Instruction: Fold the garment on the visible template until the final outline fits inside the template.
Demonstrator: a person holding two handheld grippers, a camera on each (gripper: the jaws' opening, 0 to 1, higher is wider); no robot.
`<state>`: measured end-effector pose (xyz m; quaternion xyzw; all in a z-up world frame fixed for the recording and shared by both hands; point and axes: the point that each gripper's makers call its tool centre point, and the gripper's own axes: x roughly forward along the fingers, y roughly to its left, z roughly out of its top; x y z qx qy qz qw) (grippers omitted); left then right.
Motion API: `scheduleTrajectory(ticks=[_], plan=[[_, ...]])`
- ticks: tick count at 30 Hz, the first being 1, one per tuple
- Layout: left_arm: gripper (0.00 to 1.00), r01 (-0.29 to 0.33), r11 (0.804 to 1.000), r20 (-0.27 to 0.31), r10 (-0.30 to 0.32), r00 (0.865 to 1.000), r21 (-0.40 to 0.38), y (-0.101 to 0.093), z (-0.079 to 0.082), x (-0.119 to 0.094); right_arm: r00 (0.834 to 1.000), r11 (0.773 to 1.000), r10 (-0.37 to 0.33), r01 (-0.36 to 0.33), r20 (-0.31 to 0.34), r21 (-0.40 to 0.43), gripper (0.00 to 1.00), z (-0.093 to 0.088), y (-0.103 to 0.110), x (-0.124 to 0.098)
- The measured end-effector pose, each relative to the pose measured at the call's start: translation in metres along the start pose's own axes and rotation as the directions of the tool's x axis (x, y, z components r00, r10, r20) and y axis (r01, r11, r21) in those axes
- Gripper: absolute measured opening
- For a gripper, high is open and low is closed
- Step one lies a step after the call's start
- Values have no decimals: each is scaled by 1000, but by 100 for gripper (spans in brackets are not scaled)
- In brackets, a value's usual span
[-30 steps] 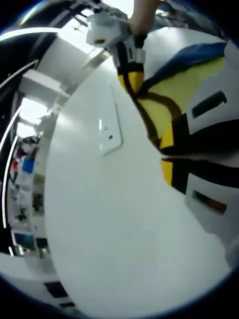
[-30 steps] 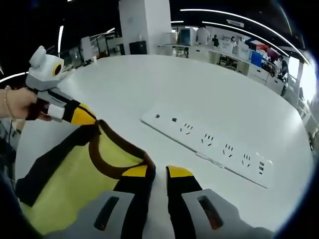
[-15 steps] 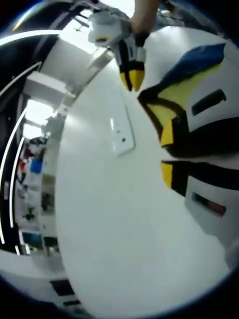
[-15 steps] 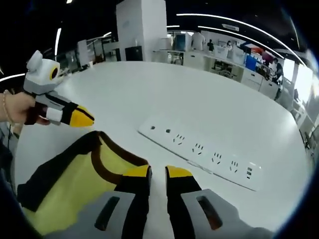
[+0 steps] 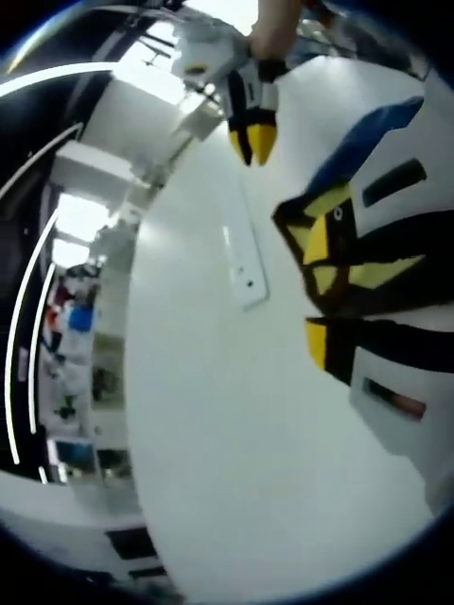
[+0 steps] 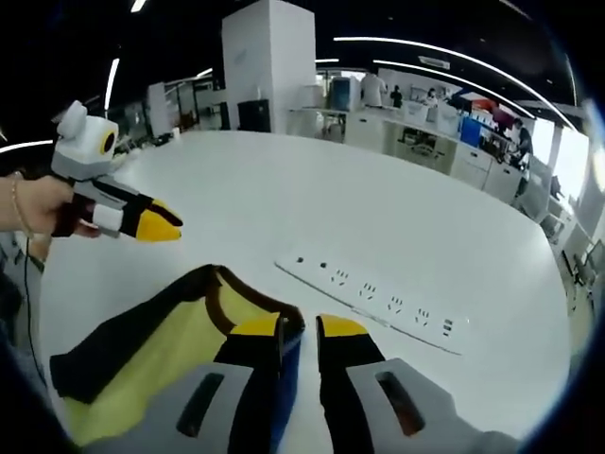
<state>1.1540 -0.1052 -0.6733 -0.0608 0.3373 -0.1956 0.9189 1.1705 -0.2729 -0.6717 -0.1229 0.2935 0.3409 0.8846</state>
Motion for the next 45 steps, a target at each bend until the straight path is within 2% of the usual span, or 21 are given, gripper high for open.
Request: scheduleTrajectory(ticks=[7,11,13,18,22,28,30,36,39,45], plan=[[22,8,1000,13,-8,1000,20,-13,-3,-30,1000,1000,-2,2,30,7,17,3,16,-33],[25,13,1000,24,-13,1000,25,-20,-8,-50,999,1000,6,-7,50,25,22,0,27,-51],[28,19,999,36,-20,999,29,-23,-12,-60,999,999,14,-16,51,28,26,-3,35,-60],[40,32,998,82,-36,996,54,-34,-24,-93,992,998,32,-39,119,55,33,-5,57,-88],[51,45,997,104,-51,993,58,-39,-36,-114,990,997,33,-42,135,65,41,-16,72,-112],[60,59,992,134,-74,988,109,-53,-49,-149,987,995,31,-45,159,87,51,-32,85,-146],[63,63,988,140,-82,987,138,-58,-53,-161,978,989,27,-56,205,137,56,-33,90,-161],[71,56,977,143,-87,986,208,-71,-74,-196,979,991,-4,-24,205,133,67,-54,98,-199],[74,58,979,170,-92,981,197,-75,-81,-214,976,990,-14,-17,219,137,75,-60,102,-219],[81,63,979,180,-98,979,193,-83,-102,-245,968,993,-37,7,248,121,82,-71,113,-255]])
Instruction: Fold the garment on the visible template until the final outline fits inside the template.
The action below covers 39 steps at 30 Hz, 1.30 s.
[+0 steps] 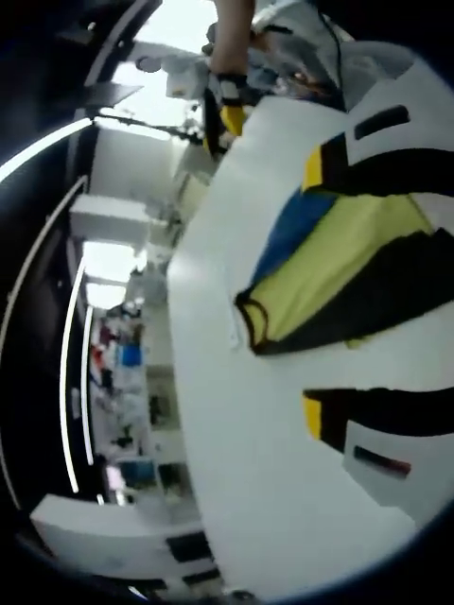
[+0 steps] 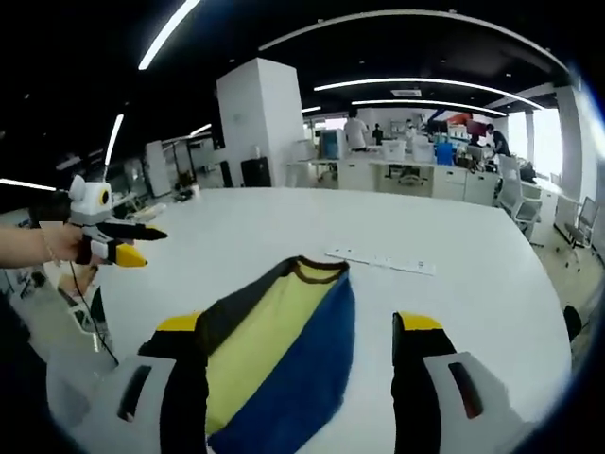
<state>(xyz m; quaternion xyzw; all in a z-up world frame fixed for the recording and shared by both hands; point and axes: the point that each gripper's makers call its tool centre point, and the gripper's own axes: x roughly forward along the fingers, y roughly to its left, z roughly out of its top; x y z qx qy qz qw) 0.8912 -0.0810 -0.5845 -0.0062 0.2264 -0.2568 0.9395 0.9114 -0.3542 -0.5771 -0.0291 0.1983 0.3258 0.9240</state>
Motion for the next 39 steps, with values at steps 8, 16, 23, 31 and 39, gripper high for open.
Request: scheduleTrajectory(ticks=[8,16,23,31,39], plan=[[91,-5,1000,-2,5,1000,26,-14,-11,-38,1000,1000,-14,14,11,-13,93,-15,14,-39],[99,-19,1000,5,19,1000,17,-27,-25,-73,1000,1000,-30,30,-6,3,100,-38,23,-73],[100,-43,999,-13,43,999,-12,-36,-41,-101,999,998,-51,52,-15,32,100,-54,26,-101],[100,-86,994,-23,85,996,-70,-34,-59,-128,995,994,-97,99,-35,45,100,-77,27,-125],[100,-111,990,-32,109,994,-83,-30,-63,-132,992,991,-105,111,-73,76,100,-102,33,-130]])
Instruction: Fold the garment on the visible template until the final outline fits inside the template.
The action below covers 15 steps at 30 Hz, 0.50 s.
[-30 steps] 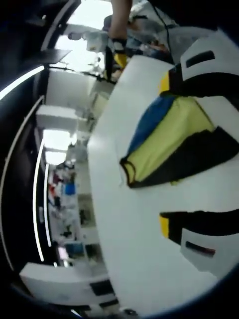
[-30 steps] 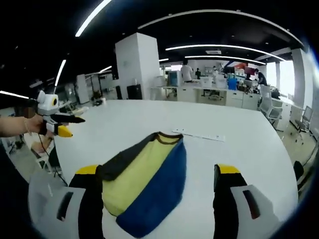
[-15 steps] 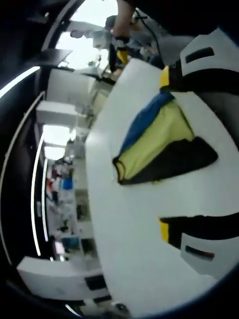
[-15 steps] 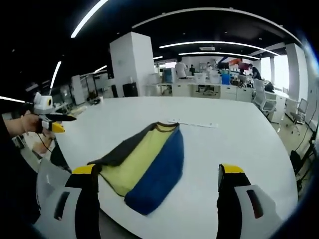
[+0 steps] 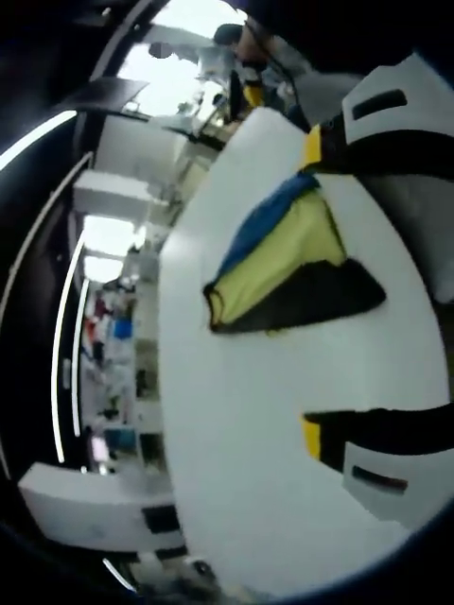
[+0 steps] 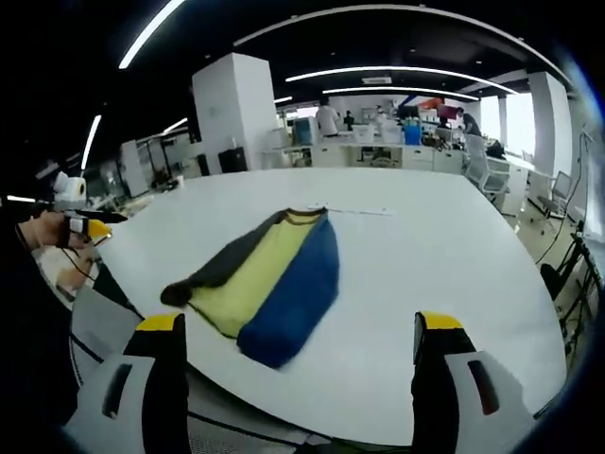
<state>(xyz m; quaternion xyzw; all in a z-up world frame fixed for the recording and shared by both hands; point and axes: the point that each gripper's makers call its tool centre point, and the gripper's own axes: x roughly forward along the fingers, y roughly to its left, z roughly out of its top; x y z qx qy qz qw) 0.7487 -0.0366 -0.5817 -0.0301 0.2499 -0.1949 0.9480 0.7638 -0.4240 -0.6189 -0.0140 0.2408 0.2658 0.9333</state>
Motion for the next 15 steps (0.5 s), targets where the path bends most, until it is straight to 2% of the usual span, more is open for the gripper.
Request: scheduleTrajectory(ticks=[8,15], plan=[[100,8,1000,5,-8,1000,11,-1,9,7,1000,1000,19,-19,4,7,100,2,7,9],[100,16,1000,1,-16,1000,5,-2,7,10,999,999,38,-38,-9,-11,100,1,14,13]])
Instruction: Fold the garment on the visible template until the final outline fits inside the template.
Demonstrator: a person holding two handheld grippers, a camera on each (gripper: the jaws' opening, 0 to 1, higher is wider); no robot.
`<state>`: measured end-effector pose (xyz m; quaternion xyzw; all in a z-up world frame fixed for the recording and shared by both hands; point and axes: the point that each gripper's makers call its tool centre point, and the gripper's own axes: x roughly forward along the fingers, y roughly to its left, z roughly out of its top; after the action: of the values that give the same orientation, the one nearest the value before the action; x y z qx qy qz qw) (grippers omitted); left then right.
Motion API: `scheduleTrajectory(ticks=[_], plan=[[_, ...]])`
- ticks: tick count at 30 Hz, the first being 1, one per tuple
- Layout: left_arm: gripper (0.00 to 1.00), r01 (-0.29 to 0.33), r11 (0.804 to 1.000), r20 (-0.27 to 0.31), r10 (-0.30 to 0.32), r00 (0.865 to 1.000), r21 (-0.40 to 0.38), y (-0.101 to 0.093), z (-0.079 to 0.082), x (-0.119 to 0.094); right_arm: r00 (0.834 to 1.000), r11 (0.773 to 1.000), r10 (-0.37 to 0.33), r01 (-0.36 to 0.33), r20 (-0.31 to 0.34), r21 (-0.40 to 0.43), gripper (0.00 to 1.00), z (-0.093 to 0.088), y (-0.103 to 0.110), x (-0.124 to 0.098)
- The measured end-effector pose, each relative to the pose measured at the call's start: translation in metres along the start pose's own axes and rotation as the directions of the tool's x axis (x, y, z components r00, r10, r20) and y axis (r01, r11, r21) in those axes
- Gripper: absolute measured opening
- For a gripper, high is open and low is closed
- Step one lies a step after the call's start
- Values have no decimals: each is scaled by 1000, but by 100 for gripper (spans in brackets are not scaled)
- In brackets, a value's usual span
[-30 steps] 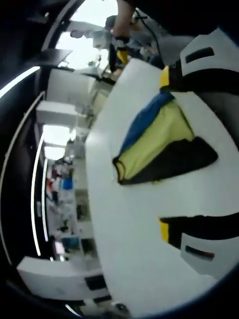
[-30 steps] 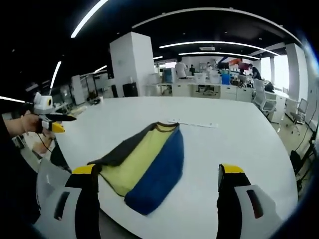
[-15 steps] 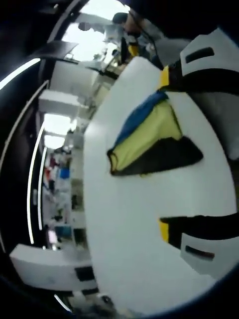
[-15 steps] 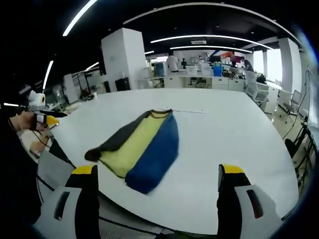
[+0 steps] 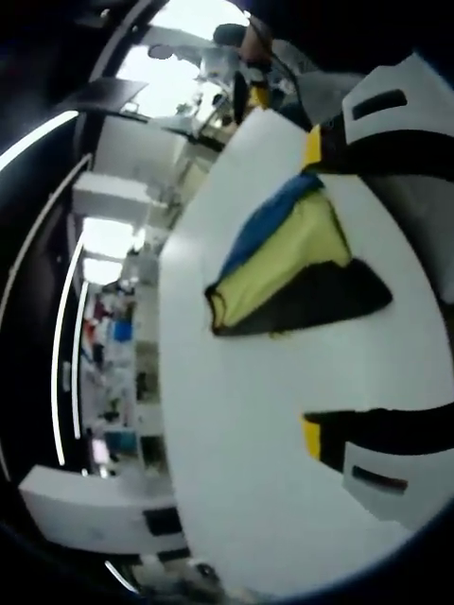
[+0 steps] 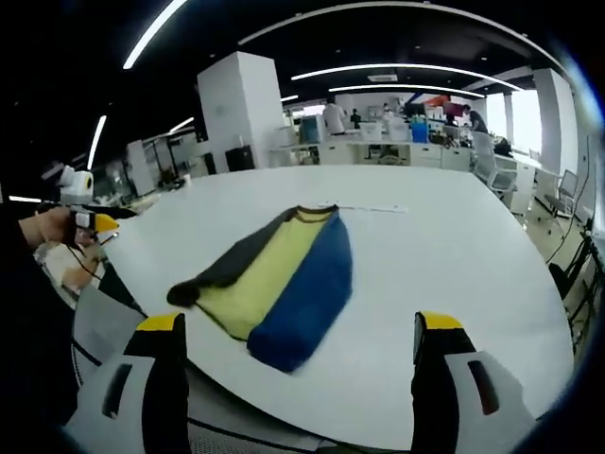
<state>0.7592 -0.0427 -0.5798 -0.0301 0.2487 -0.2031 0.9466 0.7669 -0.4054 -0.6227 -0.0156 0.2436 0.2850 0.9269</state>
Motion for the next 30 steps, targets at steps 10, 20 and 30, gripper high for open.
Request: scheduleTrajectory(ticks=[10,20,30], plan=[[100,-11,1000,-5,11,1000,-20,5,-5,0,987,984,143,-150,-75,-92,80,-13,40,15],[100,-20,999,-20,19,1000,-38,7,-16,-6,955,952,235,-264,-180,-154,57,-29,65,37],[100,-38,997,-38,35,999,-63,12,-26,-11,889,881,273,-384,-367,-276,35,-66,88,78]])
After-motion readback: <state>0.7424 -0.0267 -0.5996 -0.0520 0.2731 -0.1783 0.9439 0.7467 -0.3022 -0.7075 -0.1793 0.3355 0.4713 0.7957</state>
